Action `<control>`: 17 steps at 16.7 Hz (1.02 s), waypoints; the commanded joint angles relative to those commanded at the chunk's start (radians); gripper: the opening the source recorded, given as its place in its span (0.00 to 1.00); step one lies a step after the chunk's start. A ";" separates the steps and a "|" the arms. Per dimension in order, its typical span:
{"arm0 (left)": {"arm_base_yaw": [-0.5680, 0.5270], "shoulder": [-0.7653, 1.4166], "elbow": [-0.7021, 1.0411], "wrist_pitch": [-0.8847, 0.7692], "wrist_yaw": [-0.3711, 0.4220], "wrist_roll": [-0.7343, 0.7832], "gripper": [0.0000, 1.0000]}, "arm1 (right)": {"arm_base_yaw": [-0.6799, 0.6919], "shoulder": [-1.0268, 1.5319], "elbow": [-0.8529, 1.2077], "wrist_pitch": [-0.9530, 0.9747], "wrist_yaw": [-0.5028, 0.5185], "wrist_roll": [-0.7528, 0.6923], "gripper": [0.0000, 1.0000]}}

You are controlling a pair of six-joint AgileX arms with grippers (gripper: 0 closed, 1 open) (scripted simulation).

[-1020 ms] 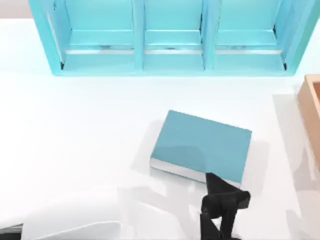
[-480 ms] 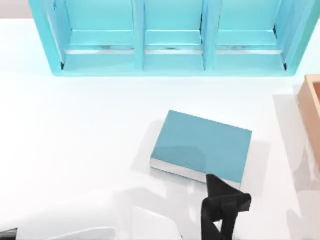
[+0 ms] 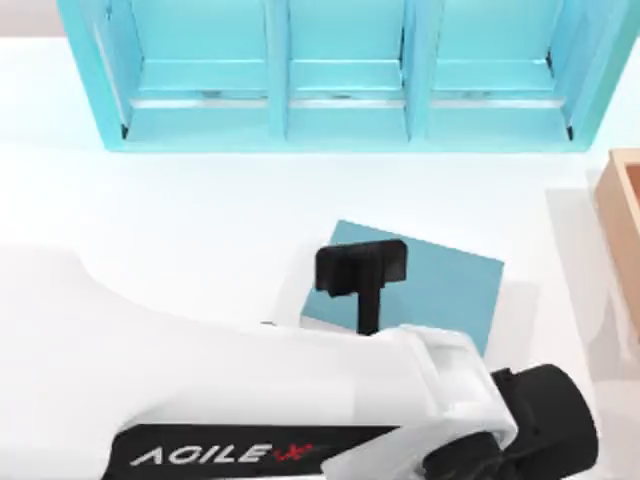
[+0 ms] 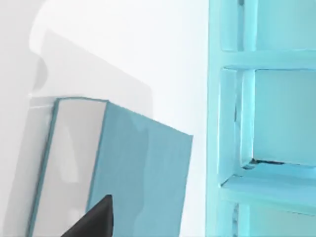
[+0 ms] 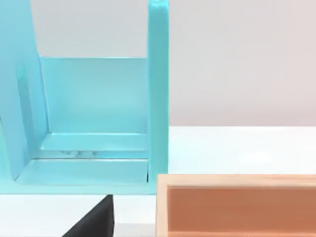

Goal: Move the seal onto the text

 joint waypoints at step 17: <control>0.999 -1.338 -0.886 0.645 0.867 2.337 1.00 | 0.000 0.000 0.000 0.000 0.000 0.000 1.00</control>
